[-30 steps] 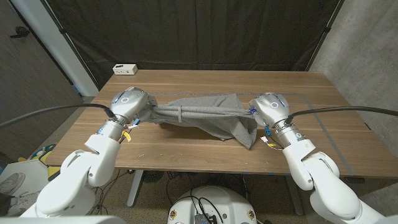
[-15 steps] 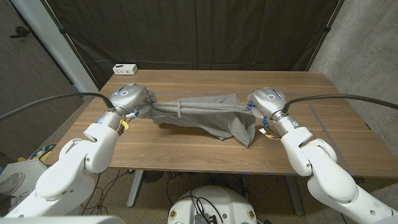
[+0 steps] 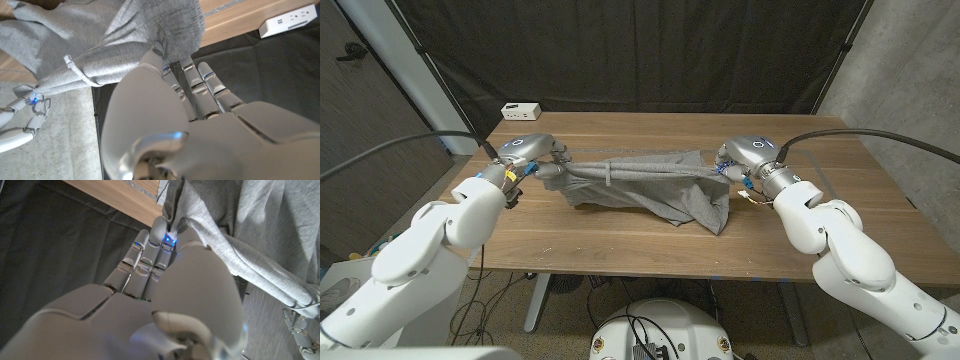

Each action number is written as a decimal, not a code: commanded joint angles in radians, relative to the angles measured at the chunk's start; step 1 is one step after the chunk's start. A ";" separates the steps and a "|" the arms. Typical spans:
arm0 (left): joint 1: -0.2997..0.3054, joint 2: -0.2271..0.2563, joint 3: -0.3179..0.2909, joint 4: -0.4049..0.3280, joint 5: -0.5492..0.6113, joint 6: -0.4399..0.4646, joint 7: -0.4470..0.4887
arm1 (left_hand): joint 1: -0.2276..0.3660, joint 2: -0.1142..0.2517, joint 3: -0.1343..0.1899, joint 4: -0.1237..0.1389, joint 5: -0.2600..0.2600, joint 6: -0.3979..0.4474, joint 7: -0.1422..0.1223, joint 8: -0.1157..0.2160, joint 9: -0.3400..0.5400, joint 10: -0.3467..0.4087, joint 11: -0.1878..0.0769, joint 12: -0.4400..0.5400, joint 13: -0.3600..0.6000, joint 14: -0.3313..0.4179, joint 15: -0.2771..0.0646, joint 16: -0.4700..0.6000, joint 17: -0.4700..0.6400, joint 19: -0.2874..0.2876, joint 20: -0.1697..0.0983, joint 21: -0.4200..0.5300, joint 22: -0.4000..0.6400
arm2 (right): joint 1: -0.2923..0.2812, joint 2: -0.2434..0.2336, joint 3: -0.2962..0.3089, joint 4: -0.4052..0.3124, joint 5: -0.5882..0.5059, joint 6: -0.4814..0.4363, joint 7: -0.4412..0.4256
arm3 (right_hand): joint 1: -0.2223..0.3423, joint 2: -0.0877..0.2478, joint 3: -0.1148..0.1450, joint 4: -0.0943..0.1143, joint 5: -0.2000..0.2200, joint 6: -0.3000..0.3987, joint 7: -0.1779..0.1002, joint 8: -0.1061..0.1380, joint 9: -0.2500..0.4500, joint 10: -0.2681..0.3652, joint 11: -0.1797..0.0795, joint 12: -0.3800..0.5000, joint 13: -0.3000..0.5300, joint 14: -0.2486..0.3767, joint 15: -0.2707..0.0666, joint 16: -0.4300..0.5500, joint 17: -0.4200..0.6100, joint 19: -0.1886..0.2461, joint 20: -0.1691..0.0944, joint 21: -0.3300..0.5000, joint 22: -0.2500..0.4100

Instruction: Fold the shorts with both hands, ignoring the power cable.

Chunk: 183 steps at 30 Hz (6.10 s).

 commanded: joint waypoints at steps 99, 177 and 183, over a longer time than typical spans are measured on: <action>-0.918 0.316 0.614 0.586 -0.976 0.228 -0.134 | 0.031 0.038 0.078 0.023 -0.030 -0.083 0.075 -0.055 0.015 -0.022 0.035 0.121 0.417 -0.014 -0.158 -0.031 0.096 -0.060 0.056 0.097 -0.001 | 0.892 0.154 -0.481 0.779 0.653 0.177 -0.028 | -0.012 0.021 0.111 -0.004 -0.022 -0.021 0.036 -0.043 0.008 0.008 0.064 0.041 0.148 -0.020 -0.048 -0.013 0.126 -0.076 0.029 0.078 0.009; -0.330 0.234 0.309 0.444 -0.892 -0.324 0.444 | -0.756 -0.077 0.031 0.261 -0.026 -1.117 -0.042 -0.410 -0.097 -1.228 0.156 -0.258 -0.072 -1.013 0.103 -0.181 -0.341 -0.585 0.036 -0.013 -0.070 | 0.495 0.108 -0.403 0.477 0.428 0.088 -0.480 | -0.671 0.024 0.108 0.274 -0.099 -0.875 -0.076 -0.111 -0.044 -0.923 0.013 -0.327 -0.182 -0.907 0.091 -0.525 -0.629 -0.471 0.066 -0.001 -0.064; -0.281 0.227 0.294 0.429 -0.797 -0.352 0.494 | -0.769 -0.072 0.025 0.263 -0.023 -1.138 -0.052 -0.409 -0.098 -1.234 0.142 -0.253 -0.073 -1.017 0.083 -0.177 -0.341 -0.572 0.022 -0.013 -0.072 | 0.454 0.122 -0.423 0.466 0.335 0.082 -0.560 | -0.706 0.056 0.115 0.294 -0.094 -0.894 -0.072 -0.112 -0.044 -0.922 0.002 -0.324 -0.184 -0.918 0.082 -0.516 -0.648 -0.478 0.039 -0.015 -0.065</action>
